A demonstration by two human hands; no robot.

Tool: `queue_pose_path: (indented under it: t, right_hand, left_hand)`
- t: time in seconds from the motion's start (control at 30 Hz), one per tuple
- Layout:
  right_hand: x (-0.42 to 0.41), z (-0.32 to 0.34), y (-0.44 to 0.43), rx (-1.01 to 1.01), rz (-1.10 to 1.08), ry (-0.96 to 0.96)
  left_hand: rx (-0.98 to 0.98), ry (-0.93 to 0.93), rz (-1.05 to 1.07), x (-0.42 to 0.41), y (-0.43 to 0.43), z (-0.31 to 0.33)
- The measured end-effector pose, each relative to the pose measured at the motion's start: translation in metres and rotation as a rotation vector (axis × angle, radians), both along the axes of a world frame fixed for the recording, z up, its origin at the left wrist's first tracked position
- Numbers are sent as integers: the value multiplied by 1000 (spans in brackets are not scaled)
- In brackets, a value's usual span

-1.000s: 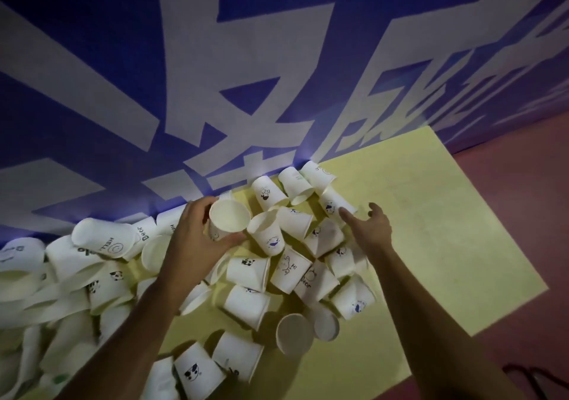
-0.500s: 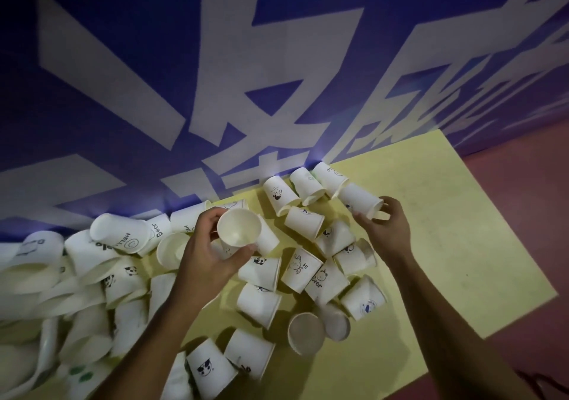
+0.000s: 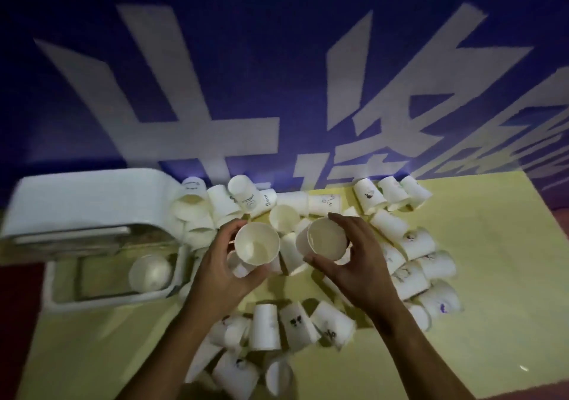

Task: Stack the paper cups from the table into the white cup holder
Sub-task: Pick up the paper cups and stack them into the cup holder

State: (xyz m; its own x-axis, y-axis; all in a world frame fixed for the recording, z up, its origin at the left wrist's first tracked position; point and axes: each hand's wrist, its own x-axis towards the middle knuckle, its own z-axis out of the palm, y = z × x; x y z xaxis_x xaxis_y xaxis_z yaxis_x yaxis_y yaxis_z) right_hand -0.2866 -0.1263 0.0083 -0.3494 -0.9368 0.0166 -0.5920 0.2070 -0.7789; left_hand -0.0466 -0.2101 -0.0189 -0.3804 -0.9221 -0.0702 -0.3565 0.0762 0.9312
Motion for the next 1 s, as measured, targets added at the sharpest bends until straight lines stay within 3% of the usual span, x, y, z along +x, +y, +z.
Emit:
queue_pose_path:
  t: [0.4,0.77,1.0]
  right_hand:
    - [226,-17,-26,-55,73,-87]
    - [261,-25,-30,-35,-90,-83]
    - [257,-25,-37,-39,-106,-41]
  left_hand:
    - [35,-26,148,227,15,-6]
    - [-24,-131,83,224,-40,-36]
    - [9,-389,-43,216,-54,-76]
